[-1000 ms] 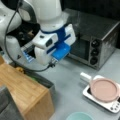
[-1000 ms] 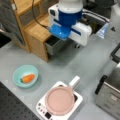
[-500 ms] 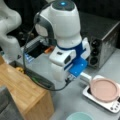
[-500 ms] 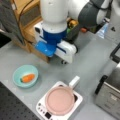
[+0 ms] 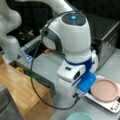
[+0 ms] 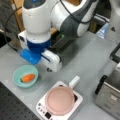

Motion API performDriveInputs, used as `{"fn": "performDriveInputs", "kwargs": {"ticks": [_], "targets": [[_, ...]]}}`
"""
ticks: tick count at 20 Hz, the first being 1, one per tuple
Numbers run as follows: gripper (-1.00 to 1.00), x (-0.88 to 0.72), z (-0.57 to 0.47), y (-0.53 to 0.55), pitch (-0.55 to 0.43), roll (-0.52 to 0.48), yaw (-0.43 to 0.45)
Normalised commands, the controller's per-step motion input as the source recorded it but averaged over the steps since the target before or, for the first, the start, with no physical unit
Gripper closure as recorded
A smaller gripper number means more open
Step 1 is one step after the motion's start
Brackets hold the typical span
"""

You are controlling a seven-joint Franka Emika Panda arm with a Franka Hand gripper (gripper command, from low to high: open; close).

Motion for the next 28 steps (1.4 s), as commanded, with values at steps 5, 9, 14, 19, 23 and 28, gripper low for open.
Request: {"fn": "performDriveInputs", "kwargs": {"ticks": [5, 9, 14, 19, 23, 28], "targets": [[-1.00, 0.88, 0.06, -0.38, 0.362, -0.140, 0.000], [-1.00, 0.73, 0.16, -0.44, 0.364, -0.066, 0.053], [-1.00, 0.54, 0.12, -0.40, 0.344, 0.009, 0.077], [-1.00, 0.45, 0.10, -0.30, 0.311, 0.081, 0.098], [-1.00, 0.38, 0.07, -0.20, 0.290, 0.134, 0.119], [-1.00, 0.27, 0.02, -0.10, 0.236, 0.154, 0.107]]}}
